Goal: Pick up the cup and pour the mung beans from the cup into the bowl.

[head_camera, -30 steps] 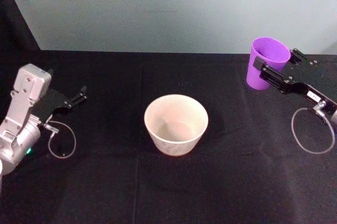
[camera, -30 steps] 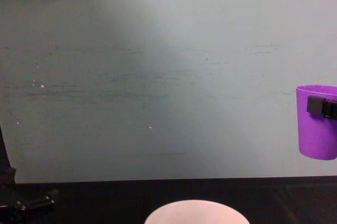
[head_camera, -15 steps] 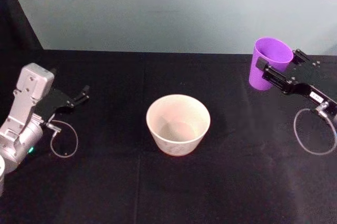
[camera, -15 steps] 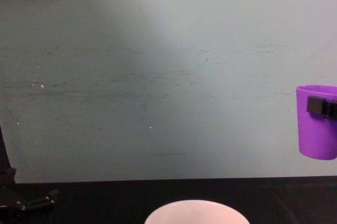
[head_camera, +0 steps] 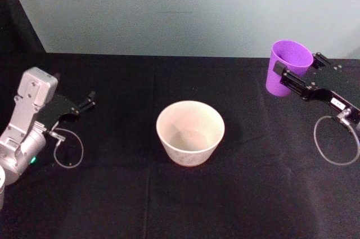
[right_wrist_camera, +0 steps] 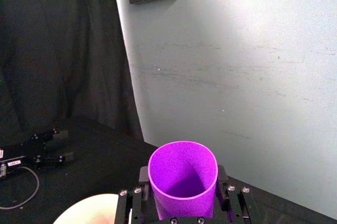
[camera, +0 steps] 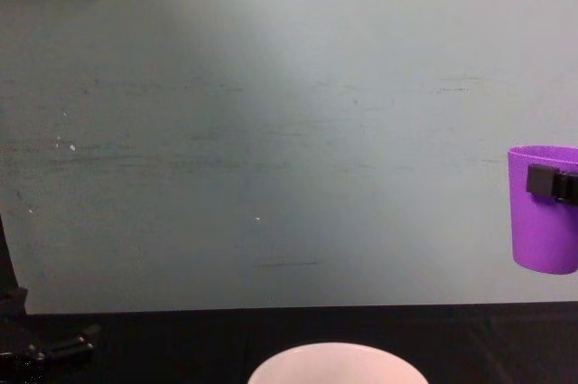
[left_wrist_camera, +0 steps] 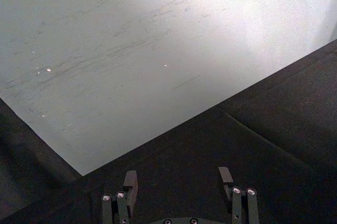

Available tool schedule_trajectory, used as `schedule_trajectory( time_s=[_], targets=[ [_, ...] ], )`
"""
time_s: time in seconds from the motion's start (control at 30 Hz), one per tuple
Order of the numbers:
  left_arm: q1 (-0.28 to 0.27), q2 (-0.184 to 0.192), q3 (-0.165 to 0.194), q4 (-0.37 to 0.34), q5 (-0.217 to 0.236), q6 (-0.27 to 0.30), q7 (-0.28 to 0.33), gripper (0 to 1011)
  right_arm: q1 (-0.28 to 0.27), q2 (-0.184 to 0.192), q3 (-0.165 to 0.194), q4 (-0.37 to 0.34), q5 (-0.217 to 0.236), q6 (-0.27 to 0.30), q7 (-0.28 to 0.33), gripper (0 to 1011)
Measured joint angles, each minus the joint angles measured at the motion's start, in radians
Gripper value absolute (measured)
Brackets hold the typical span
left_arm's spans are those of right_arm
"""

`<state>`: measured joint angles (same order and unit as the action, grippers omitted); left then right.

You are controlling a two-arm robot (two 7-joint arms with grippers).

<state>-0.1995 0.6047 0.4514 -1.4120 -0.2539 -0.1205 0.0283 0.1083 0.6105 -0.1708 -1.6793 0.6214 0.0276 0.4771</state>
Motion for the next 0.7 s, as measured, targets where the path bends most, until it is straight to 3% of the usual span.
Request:
schedule_trajectory(
  time_s=[0.7],
  targets=[
    [0.0,0.0,0.0,0.0,0.0,0.0,0.0,1000,0.0,0.0,0.0,0.0,0.0,0.0,0.0,729]
  ],
)
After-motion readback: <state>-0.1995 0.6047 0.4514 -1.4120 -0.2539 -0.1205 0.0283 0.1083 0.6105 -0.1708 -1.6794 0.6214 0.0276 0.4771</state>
